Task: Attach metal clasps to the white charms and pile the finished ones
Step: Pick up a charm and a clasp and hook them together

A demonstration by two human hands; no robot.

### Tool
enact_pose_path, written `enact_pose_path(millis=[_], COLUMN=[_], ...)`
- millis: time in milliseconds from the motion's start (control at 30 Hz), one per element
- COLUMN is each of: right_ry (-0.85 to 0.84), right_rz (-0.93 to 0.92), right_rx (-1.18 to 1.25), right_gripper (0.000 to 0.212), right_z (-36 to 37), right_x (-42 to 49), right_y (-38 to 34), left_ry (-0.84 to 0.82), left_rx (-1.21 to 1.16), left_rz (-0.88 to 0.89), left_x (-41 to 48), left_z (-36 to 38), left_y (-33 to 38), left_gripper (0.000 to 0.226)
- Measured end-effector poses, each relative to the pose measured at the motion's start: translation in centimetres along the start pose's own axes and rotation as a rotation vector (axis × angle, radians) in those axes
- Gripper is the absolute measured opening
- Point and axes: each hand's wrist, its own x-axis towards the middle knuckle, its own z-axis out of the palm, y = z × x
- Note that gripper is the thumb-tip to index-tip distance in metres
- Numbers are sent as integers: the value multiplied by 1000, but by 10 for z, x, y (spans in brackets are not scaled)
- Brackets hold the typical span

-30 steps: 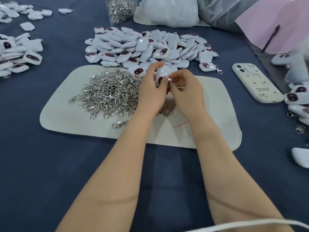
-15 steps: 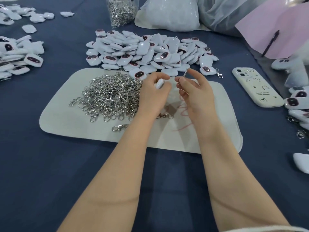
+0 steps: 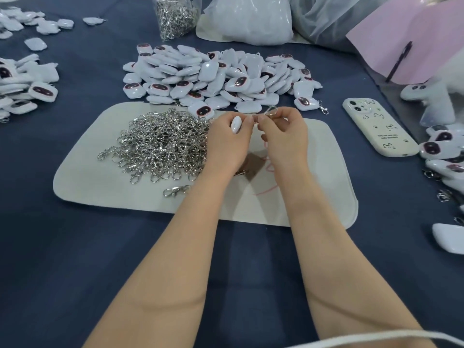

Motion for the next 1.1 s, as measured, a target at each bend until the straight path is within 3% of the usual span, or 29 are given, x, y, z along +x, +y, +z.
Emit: enact_pose_path(millis=[133, 233, 300, 567, 867, 1100], right_ry=[68, -33, -127, -166, -175, -60], right_rz=[-44, -289, -352, -151, 50, -29], right_rx=[-154, -362, -436, -312, -99, -126], right_gripper=[20, 39, 32, 9, 7, 11], right_z=[1, 1, 2, 1, 4, 0], right_x=[1, -1, -3, -1, 1, 3], right_y=[4, 3, 3, 1, 1, 2], left_ry=[48, 74, 83, 111, 93, 18], left_rx=[47, 113, 149, 202, 194, 138], left_rz=[27, 88, 116, 145, 178, 155], left_x=[2, 2, 1, -1, 0, 0], left_z=[3, 3, 3, 3, 2, 2], left_y=[-3, -5, -6, -6, -5, -6], left_gripper=[9, 8, 7, 6, 6, 9])
